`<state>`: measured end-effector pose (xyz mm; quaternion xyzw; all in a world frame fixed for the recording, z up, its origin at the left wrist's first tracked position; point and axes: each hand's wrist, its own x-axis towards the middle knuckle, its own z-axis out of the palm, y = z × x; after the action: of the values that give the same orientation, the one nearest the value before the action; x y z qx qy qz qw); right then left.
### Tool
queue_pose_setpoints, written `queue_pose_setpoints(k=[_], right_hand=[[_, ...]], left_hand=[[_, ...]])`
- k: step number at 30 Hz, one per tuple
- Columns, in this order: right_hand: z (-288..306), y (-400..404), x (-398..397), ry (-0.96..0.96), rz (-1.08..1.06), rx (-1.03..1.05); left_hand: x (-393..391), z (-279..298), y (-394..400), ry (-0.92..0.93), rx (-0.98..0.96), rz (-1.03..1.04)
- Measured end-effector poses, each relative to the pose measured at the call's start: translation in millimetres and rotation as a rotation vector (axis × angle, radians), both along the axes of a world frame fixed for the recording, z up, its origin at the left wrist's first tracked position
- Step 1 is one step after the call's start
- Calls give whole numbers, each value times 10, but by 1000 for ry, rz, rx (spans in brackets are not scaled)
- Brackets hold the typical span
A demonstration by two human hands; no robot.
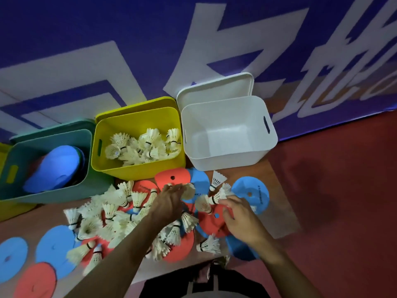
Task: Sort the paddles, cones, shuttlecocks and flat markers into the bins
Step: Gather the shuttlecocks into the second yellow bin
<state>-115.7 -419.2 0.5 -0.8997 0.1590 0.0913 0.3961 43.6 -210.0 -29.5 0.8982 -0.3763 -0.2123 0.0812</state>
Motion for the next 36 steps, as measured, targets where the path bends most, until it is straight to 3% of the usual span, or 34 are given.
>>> queue_pose_setpoints(k=[3, 7, 14, 17, 22, 29, 36], right_hand=[[98, 174, 154, -34, 43, -7], [306, 366, 438, -129, 42, -20], [704, 863, 1385, -263, 182, -237], [744, 977, 1900, -237, 222, -295], [671, 1080, 2401, -173, 110, -225], [272, 1028, 1603, -177, 31, -169], [-520, 818, 432, 47, 10, -199]], left_hand=[[-37, 191, 179, -62, -138, 19], [-104, 478, 562, 68, -334, 173], [290, 854, 1272, 133, -456, 353], [527, 852, 1511, 144, -507, 425], [762, 833, 1710, 132, -547, 483], [1117, 913, 1519, 173, -561, 459], [1830, 712, 875, 119, -384, 397]])
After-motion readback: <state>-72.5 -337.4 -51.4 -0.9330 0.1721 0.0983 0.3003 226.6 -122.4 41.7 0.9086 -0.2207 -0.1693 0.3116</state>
